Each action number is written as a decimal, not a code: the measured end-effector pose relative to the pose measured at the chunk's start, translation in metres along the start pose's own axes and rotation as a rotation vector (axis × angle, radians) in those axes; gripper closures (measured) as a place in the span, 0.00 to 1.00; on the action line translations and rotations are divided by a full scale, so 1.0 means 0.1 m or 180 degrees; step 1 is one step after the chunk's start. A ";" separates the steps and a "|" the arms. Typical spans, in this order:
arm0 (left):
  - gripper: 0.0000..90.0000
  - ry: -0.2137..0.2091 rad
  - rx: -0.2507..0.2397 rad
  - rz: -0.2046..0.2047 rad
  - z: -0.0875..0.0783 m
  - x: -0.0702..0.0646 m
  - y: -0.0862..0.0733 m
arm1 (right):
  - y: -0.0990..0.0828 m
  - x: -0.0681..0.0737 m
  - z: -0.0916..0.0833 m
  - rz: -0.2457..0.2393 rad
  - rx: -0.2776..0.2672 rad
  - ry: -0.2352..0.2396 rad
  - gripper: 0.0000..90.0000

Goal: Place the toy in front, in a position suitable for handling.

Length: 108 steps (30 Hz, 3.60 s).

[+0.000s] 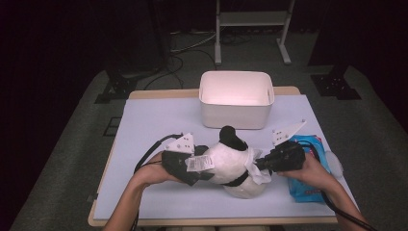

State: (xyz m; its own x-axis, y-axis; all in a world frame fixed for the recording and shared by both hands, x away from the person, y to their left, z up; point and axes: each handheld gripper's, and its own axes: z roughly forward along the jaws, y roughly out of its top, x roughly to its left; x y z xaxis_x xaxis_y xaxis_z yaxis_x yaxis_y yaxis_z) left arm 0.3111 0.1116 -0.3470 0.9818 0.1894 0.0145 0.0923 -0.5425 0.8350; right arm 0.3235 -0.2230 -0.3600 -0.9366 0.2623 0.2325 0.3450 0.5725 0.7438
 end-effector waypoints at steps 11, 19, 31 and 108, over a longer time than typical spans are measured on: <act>0.46 0.0185 -0.0054 0.0287 -0.17 -0.01 0.25 | 0.06 -0.01 -0.02 -0.0014 -0.0263 0.0052 0.93; 0.46 0.0218 0.0084 0.0444 -0.24 -0.04 0.33 | 0.13 -0.01 -0.09 -0.0036 -0.0385 0.0074 0.93; 0.46 0.0194 0.0061 0.0461 -0.20 -0.09 0.34 | 0.43 0.02 -0.27 -0.0185 -0.0467 -0.0046 0.93; 0.26 -0.0221 -0.0079 -0.0195 0.45 0.02 0.09 | 0.50 0.09 -0.53 -0.0271 -0.0122 -0.0339 0.93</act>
State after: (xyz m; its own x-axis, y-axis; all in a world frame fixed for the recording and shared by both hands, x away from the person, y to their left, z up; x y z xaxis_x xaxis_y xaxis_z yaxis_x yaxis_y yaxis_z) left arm 0.3213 0.0702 -0.3644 0.9836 0.1641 -0.0745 0.1493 -0.5109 0.8466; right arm 0.3289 -0.2330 -0.2878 -0.9497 0.2962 0.1013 0.2601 0.5665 0.7819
